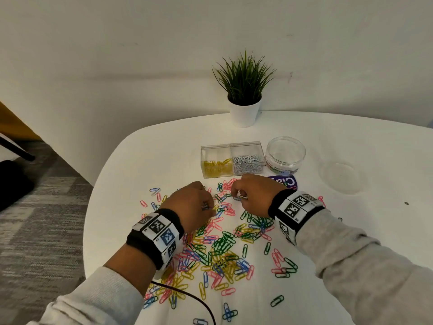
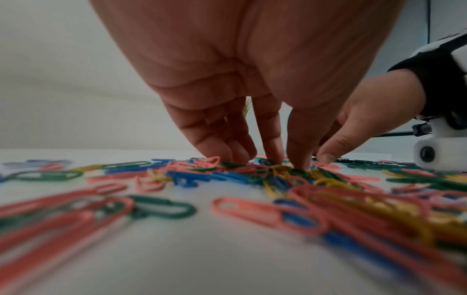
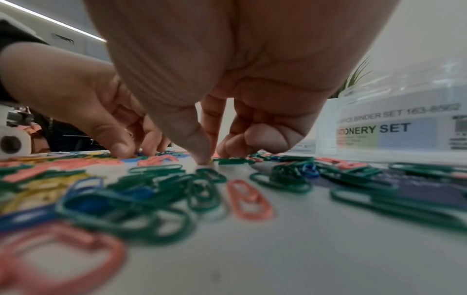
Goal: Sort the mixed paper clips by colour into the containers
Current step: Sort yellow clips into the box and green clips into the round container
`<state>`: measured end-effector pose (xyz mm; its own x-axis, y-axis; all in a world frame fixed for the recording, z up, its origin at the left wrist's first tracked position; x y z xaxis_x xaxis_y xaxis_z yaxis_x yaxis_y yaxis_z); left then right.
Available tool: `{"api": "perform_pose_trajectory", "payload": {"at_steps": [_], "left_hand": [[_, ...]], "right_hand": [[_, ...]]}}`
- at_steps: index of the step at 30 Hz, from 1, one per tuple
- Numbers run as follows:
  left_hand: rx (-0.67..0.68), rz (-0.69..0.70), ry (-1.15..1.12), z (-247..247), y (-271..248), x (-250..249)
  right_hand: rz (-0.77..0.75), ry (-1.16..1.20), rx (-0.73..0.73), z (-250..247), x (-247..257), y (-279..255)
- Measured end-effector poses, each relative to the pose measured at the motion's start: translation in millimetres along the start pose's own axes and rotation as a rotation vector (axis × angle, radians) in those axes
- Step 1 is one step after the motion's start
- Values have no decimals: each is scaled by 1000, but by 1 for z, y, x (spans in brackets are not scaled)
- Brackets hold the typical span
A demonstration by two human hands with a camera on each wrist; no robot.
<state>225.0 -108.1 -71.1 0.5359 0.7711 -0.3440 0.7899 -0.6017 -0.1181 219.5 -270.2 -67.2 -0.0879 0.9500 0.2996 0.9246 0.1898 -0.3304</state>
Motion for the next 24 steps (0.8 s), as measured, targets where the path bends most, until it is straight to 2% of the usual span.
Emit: {"api": "perform_pose_trajectory", "payload": {"at_steps": [5,9,18,24], "left_hand": [[-11,24,-7,-2,-3,-1],[-108,53,-15,-8,-5,-3],[-147,20,-37,-9,-5,5],[-35,56,-2,-1,-4,-2]], "right_hand": [[5,13,12,0,0,-1],[10,49,-22,-2,-4,0],[31,28,-37,-1,-9,1],[35,49,-26,-1,-9,1]]}}
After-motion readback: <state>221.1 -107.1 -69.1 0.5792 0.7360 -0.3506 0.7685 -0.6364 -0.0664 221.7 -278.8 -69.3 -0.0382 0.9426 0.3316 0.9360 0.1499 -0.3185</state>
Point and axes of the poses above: each hand's wrist, its own y-axis towards the middle knuckle, its own z-axis out of the palm, x = y × z, the point moved 7 cm from there along y, towards the middle knuckle, and after that the axes turned 9 degrees about z, right-handed, at the moved point
